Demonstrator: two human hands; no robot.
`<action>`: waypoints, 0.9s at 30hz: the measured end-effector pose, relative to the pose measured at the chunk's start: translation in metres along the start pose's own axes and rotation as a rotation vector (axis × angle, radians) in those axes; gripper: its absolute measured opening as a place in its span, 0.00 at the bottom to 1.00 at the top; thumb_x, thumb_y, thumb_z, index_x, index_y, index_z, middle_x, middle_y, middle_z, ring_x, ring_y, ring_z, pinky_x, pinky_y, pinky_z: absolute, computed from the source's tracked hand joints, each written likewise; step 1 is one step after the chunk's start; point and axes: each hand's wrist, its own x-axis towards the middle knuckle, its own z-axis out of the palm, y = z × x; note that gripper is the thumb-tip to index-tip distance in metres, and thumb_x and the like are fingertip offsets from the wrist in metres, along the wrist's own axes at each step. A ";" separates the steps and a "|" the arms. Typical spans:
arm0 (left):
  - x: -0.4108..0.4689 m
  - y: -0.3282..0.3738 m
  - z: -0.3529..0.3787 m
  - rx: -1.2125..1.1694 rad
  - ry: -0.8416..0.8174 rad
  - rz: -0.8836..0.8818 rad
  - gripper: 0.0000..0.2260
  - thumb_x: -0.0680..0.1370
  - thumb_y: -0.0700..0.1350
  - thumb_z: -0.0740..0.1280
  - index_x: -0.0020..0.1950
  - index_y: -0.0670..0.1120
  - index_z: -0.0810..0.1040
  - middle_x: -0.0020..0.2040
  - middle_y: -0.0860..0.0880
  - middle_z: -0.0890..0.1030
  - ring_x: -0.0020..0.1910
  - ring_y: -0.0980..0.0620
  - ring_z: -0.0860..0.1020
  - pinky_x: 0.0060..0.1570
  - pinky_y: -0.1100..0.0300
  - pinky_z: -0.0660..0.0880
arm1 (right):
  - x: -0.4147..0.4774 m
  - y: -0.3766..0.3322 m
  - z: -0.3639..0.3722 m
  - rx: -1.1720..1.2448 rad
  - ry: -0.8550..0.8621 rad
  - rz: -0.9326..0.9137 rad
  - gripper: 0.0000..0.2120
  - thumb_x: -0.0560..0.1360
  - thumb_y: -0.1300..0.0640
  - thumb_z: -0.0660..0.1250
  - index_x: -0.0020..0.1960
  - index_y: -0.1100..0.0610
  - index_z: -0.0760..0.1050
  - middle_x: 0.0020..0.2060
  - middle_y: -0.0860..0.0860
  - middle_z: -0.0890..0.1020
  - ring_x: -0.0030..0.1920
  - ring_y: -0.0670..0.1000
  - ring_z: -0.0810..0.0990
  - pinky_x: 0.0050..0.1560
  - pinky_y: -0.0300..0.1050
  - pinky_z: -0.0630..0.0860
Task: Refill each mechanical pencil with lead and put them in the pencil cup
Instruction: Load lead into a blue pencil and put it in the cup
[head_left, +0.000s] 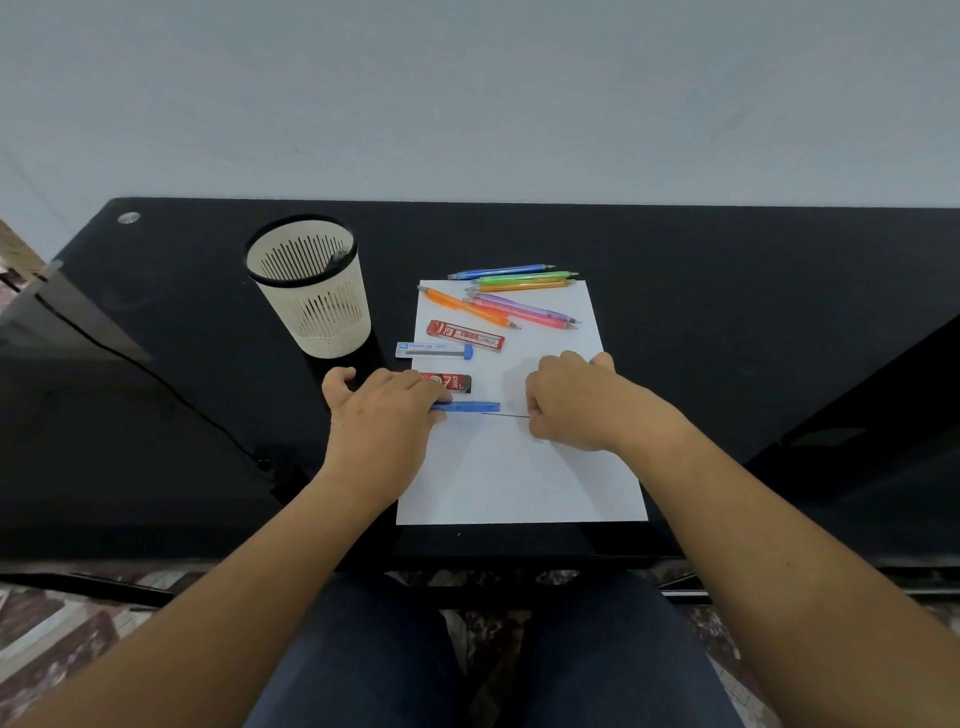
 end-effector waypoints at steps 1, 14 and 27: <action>0.000 0.000 0.000 0.001 0.004 0.001 0.12 0.81 0.52 0.61 0.64 0.59 0.74 0.64 0.59 0.76 0.64 0.56 0.70 0.69 0.47 0.48 | 0.000 -0.001 0.000 -0.013 0.002 -0.004 0.09 0.78 0.49 0.60 0.53 0.53 0.72 0.46 0.50 0.71 0.48 0.49 0.67 0.59 0.53 0.62; 0.003 -0.003 0.001 0.007 0.076 0.000 0.11 0.81 0.52 0.62 0.63 0.57 0.75 0.57 0.57 0.78 0.56 0.54 0.73 0.65 0.48 0.51 | -0.011 -0.002 -0.003 -0.006 0.014 -0.012 0.08 0.79 0.48 0.56 0.50 0.52 0.67 0.44 0.49 0.70 0.47 0.49 0.68 0.59 0.53 0.61; 0.000 0.016 -0.012 -0.462 -0.213 -0.037 0.05 0.80 0.50 0.65 0.51 0.59 0.70 0.50 0.59 0.77 0.51 0.57 0.73 0.61 0.55 0.55 | -0.031 -0.015 -0.011 0.068 0.009 -0.033 0.06 0.78 0.50 0.58 0.50 0.52 0.67 0.44 0.48 0.70 0.47 0.47 0.68 0.58 0.51 0.64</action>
